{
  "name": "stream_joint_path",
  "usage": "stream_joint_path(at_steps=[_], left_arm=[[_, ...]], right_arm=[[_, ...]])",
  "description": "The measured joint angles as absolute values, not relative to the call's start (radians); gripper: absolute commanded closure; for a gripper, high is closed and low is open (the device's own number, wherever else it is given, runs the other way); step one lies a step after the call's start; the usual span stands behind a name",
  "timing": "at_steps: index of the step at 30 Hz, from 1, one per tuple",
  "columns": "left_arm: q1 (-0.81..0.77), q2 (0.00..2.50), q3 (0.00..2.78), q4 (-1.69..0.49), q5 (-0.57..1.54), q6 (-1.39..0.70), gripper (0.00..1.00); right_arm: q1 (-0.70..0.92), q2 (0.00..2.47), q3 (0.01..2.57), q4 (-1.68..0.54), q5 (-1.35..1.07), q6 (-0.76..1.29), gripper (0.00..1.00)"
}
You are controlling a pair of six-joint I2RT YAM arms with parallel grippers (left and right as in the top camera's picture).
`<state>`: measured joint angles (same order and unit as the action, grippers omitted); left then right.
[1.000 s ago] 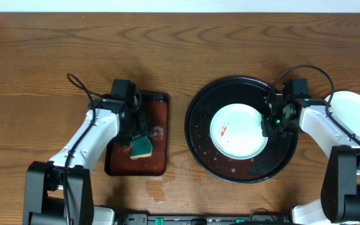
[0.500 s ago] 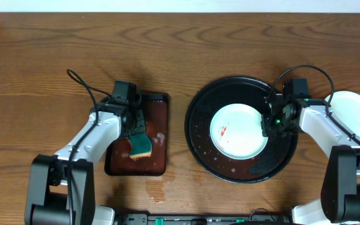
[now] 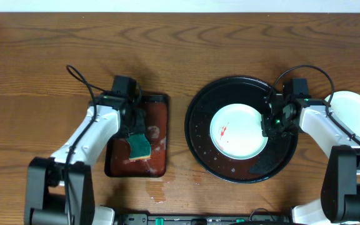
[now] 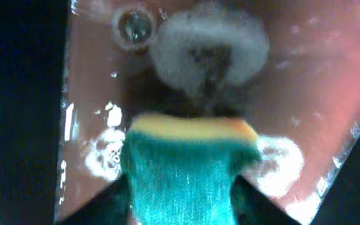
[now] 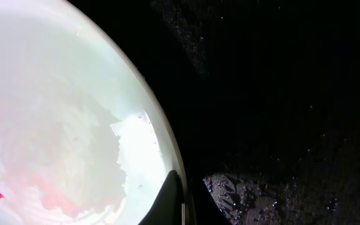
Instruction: Clean dirty plates on tray and stack at the side
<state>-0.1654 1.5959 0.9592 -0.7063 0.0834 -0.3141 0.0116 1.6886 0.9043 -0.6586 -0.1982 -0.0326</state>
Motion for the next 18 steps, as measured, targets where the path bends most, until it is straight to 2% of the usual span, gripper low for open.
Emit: stream_joint_path(at_steps=[4,9,14,16,18], left_arm=[[-0.165,1.561,0.977,-0.770,0.120,-0.317,0.41],[-0.165,1.562,0.938,-0.751,0.156,-0.330,0.52],[-0.165,1.568,0.829,-0.620,0.161,-0.347,0.77],[-0.165,1.567,0.803,-0.577,0.161,-0.349,0.92],[-0.165,1.562,0.787,-0.556,0.162,-0.344,0.93]], right_arm=[[0.012,1.689,0.904,-0.659,-0.199,-0.033,0.99],[0.012,1.689,0.904,-0.659,-0.199,-0.032,0.99],[0.012,1.689,0.904,-0.658,-0.199,-0.027,0.99],[0.012,1.689,0.904,-0.658,-0.199,-0.026,0.99],[0.012,1.689,0.904,-0.658,-0.199,-0.026,0.99]])
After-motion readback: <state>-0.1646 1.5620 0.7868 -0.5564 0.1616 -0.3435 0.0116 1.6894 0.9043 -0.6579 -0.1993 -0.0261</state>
